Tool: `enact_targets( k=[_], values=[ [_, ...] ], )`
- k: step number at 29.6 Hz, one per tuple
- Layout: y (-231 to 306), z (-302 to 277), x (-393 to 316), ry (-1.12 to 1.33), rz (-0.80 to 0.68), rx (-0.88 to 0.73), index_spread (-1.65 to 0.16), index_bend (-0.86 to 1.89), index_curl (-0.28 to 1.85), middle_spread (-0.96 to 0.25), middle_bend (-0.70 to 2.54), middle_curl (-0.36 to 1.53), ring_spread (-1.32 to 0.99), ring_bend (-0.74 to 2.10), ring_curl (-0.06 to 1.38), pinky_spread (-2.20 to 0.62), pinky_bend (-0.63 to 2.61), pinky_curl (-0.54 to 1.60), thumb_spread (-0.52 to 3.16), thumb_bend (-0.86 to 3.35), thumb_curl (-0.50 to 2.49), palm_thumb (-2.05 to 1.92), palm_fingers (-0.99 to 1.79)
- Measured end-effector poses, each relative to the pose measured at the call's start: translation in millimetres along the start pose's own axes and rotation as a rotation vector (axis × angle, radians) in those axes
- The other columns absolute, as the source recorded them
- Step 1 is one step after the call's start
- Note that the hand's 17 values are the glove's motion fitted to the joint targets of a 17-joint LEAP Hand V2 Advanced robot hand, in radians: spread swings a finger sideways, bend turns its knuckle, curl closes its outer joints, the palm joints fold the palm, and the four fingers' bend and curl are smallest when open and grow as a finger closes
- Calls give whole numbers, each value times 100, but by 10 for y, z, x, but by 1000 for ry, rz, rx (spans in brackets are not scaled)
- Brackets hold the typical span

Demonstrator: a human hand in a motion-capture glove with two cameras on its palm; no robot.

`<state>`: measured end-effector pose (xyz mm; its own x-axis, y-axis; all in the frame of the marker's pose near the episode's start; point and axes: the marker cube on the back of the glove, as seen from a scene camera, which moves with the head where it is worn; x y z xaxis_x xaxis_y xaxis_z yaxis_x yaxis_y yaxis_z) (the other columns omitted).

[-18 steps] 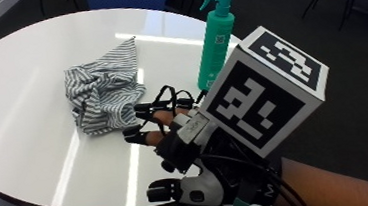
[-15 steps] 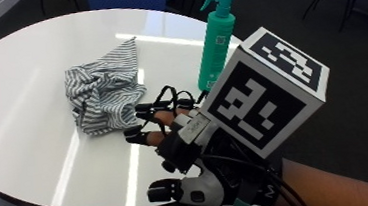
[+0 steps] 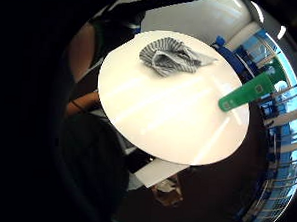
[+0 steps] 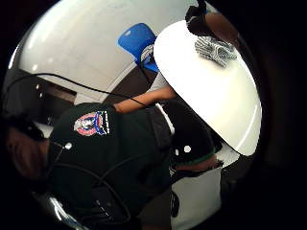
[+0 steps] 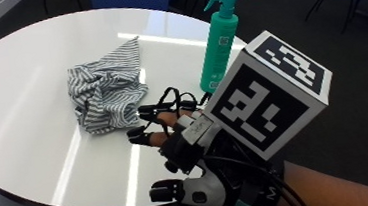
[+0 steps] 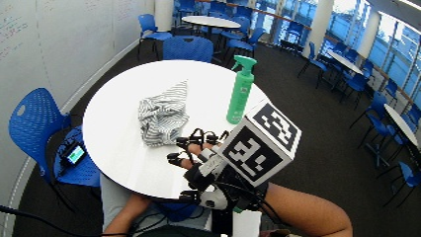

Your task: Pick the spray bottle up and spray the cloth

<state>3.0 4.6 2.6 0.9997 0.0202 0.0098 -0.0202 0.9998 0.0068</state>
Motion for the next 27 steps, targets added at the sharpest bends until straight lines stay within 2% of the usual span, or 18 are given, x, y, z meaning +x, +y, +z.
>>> enact_targets(
  k=[12,27],
  values=[
    [-62,11,166,18,49,32,-40,24,32,-3,16,23,-2,26,23,24,20,25,116,14,19,50,59],
    [-327,-72,741,-34,214,201,-41,20,35,-3,16,24,-2,25,26,24,20,30,121,8,24,55,61]
  ],
)
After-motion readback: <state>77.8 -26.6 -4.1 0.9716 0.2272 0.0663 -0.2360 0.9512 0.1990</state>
